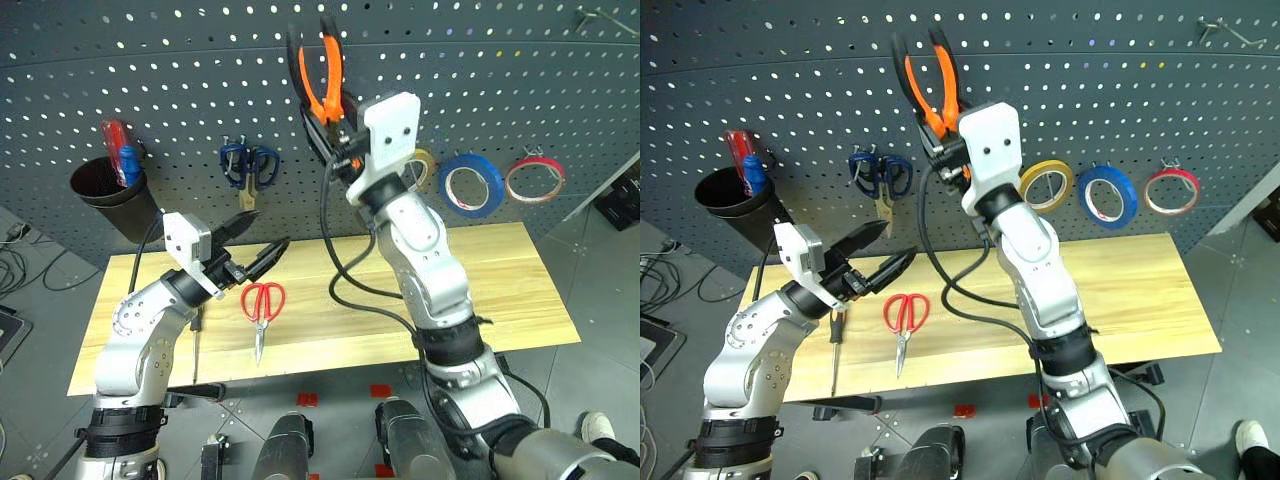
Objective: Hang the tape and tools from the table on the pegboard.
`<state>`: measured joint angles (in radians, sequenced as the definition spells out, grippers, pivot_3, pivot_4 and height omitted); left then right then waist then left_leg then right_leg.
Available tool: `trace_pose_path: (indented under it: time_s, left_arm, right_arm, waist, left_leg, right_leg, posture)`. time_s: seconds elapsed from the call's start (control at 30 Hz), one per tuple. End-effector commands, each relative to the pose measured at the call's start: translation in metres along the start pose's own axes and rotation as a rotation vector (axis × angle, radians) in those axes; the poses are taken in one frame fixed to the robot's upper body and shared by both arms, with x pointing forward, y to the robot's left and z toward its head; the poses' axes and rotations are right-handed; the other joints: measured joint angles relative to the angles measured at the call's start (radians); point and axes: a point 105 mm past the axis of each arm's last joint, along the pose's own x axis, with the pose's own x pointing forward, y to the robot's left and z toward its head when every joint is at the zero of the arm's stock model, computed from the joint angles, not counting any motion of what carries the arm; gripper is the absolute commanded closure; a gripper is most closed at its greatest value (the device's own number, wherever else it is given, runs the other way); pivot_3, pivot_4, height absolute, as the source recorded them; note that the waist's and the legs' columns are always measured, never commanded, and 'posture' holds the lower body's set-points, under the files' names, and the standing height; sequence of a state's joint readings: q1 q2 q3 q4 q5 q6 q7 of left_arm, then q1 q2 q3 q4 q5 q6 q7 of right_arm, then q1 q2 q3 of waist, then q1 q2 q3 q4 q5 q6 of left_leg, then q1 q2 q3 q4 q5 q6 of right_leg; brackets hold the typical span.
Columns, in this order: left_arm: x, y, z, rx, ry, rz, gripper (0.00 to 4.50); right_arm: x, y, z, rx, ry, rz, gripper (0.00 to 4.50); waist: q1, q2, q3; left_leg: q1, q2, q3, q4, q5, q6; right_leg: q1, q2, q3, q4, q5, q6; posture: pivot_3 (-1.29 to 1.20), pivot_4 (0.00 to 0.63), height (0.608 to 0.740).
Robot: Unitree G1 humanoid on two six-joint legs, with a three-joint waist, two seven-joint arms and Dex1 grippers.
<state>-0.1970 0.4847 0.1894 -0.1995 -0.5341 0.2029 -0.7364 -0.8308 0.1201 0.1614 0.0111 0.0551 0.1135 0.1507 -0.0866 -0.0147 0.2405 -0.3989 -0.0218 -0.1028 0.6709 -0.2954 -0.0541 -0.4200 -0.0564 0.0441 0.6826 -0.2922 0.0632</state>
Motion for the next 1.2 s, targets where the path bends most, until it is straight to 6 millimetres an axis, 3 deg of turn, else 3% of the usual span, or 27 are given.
trace_pose_path:
  time_s: [0.03, 0.17, 0.33, 0.53, 0.83, 1.17, 1.2]
  left_arm:
    - [0.0, 0.0, 0.01, 0.056, -0.028, 0.02, 0.46]
    - [0.004, -0.004, 0.009, 0.065, -0.022, 0.023, 0.46]
    - [0.01, -0.004, 0.008, 0.099, -0.018, 0.028, 0.46]
    - [0.017, -0.005, 0.011, 0.104, -0.032, 0.034, 0.46]
    - [0.012, -0.003, 0.008, 0.103, -0.018, 0.053, 0.46]
    - [0.007, 0.006, -0.011, 0.116, 0.06, 0.125, 0.46]
    - [0.007, 0.007, -0.013, 0.112, 0.069, 0.132, 0.46]
  right_arm:
    - [0.018, 0.007, 0.024, -0.059, -0.15, 0.03, 2.25]
    - [0.03, 0.003, 0.019, -0.11, -0.179, 0.03, 2.25]
    - [0.036, -0.005, -0.005, -0.222, -0.16, 0.036, 2.25]
    - [0.037, -0.03, -0.035, -0.274, -0.076, -0.023, 2.25]
    - [0.015, -0.04, -0.073, -0.219, 0.04, -0.061, 2.25]
    - [-0.004, -0.043, -0.103, -0.052, 0.22, -0.096, 2.26]
    - [-0.006, -0.044, -0.105, -0.033, 0.234, -0.095, 1.92]
  waist:
    - [0.001, 0.0, 0.0]
    - [0.002, 0.0, 0.0]
    - [0.003, 0.0, 0.0]
    - [0.005, 0.0, 0.0]
    - [0.012, 0.0, 0.0]
    - [0.021, 0.0, 0.0]
    - [0.021, 0.0, 0.0]
  left_leg:
    - [0.0, 0.0, 0.0, 0.0, 0.0, 0.0]
    - [0.0, 0.0, 0.0, 0.0, 0.0, 0.0]
    - [0.0, -0.001, 0.0, 0.0, 0.001, -0.001]
    - [0.0, -0.001, 0.001, 0.0, 0.001, -0.001]
    - [0.0, 0.0, 0.001, 0.002, 0.001, -0.001]
    - [0.001, 0.0, 0.001, 0.006, 0.001, -0.001]
    - [0.001, 0.0, 0.001, 0.006, 0.001, -0.001]
  right_leg:
    - [0.0, 0.0, 0.0, 0.0, 0.0, 0.0]
    - [0.0, 0.0, 0.0, 0.0, 0.0, 0.0]
    - [0.0, 0.0, 0.0, 0.0, 0.0, 0.0]
    - [0.0, 0.0, 0.0, 0.001, 0.0, 0.0]
    - [0.0, 0.0, 0.0, 0.004, 0.0, 0.0]
    - [0.0, 0.0, 0.001, 0.008, 0.0, 0.0]
    - [0.0, 0.0, 0.001, 0.008, 0.0, 0.0]
  posture:
    - [0.03, 0.209, 0.74]
    - [0.04, 0.212, 0.74]
    - [0.06, 0.218, 0.74]
    - [0.1, 0.23, 0.74]
    - [0.1, 0.238, 0.74]
    - [0.07, 0.238, 0.74]
    - [0.07, 0.238, 0.74]
